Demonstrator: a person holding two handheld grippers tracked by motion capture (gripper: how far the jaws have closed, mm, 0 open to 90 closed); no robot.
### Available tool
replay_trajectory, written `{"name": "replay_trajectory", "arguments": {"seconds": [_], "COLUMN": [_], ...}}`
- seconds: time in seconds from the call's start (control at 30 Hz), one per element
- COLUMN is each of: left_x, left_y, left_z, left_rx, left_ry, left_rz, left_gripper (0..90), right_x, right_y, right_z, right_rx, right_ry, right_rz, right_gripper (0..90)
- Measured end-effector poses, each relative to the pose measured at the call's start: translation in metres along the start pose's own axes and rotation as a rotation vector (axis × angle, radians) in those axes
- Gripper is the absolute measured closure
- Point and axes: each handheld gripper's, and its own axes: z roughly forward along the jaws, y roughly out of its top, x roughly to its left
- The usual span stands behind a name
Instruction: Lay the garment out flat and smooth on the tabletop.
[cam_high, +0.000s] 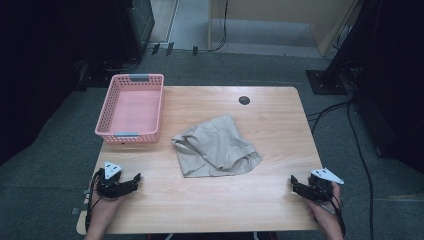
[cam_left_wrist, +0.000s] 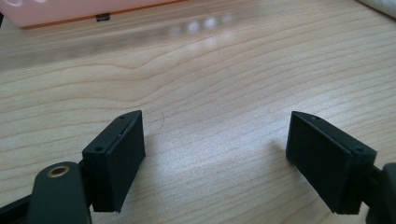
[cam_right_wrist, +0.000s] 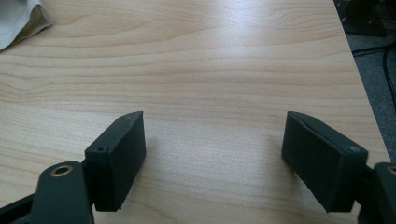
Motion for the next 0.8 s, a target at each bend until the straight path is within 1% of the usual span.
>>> {"name": "replay_trajectory", "arguments": {"seconds": [0.57,0.73,0.77,0.8], "left_x": [-0.0001,-0.0009,-0.0015,-0.0016], "left_y": [0.0013,0.0008,0.0003,0.0], "left_z": [0.0014,0.0008,0.0003,-0.0001], "left_rx": [-0.001,0.001,-0.001,-0.001], "left_ry": [-0.005,-0.007,-0.013,-0.014], "left_rz": [0.003,0.008,0.015,0.014], "left_gripper": [20.0,20.0,20.0,20.1], "right_x": [0.0001,0.0002,0.0004,0.0005], "right_y": [0.0011,0.0011,0.0011,0.001], "right_z": [0.0014,0.0014,0.0014,0.0014], "right_rx": [0.001,0.001,0.001,0.001], "right_ry": [0.006,0.003,0.001,0.001], "right_rz": [-0.007,-0.005,-0.004,-0.003], "right_gripper": [21.0,21.0,21.0,21.1]}}
